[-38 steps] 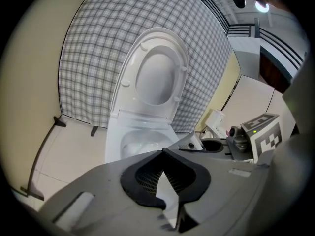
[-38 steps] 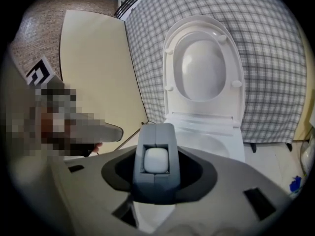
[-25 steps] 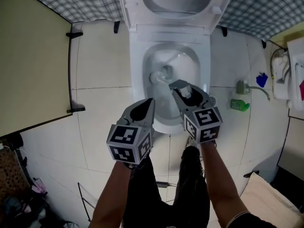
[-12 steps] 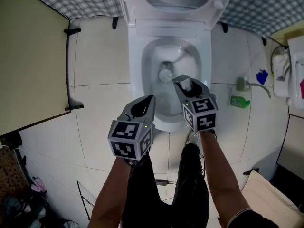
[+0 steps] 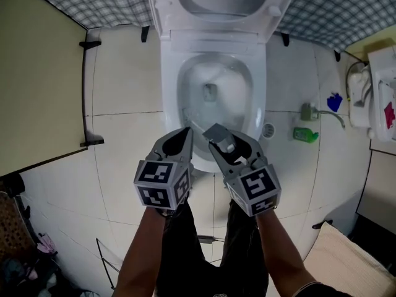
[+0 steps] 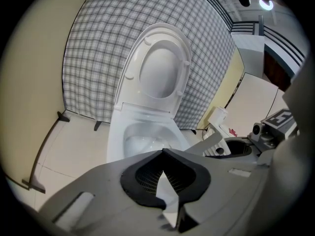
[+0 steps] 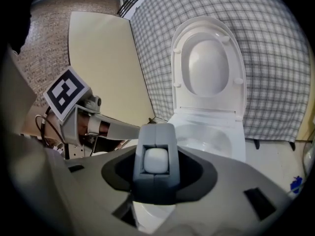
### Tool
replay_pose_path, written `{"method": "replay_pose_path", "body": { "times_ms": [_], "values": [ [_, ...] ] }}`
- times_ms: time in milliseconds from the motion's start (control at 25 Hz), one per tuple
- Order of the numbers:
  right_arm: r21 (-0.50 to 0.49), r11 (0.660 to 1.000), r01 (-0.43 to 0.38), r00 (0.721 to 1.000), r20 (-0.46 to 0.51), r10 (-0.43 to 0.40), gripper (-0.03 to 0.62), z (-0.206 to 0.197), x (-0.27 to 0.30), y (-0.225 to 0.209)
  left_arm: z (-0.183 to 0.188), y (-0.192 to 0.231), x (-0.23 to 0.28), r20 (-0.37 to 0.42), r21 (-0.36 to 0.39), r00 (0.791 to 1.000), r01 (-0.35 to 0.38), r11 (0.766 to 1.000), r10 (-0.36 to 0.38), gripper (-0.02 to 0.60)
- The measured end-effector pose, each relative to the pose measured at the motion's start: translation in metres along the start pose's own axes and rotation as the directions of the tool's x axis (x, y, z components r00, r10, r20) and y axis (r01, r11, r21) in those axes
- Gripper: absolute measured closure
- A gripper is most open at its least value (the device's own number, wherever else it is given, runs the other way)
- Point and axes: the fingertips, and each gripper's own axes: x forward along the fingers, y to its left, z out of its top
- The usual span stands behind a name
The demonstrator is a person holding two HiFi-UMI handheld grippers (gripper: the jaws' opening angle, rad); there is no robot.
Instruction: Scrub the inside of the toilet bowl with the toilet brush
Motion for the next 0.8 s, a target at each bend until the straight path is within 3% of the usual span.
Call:
{"method": "replay_pose_path", "body": {
  "times_ms": [280,600,800],
  "values": [
    [0.004,0.999,0.048,0.999,-0.011,-0.047,0.395,-0.008,0.012,-0.02,-0.006,0.001,-0.003,-0.004,-0.011,1.0,-0.002,1.0,0.002,0.574],
    [0.031,0.983,0.179,0.979,-0.106,-0.175,0.393,-0.044,0.057,-0.09,-0.007,0.002,-0.003,-0.004,-0.015,1.0,0.005,1.0,-0.005,0.574],
    [-0.017,0.988,0.156,0.98,-0.123,-0.157,0.391,-0.047,0.052,-0.081,-0.013,0.004,-0.005,-0.011,-0.019,1.0,-0.001,1.0,0.001,0.574]
  ]
}}
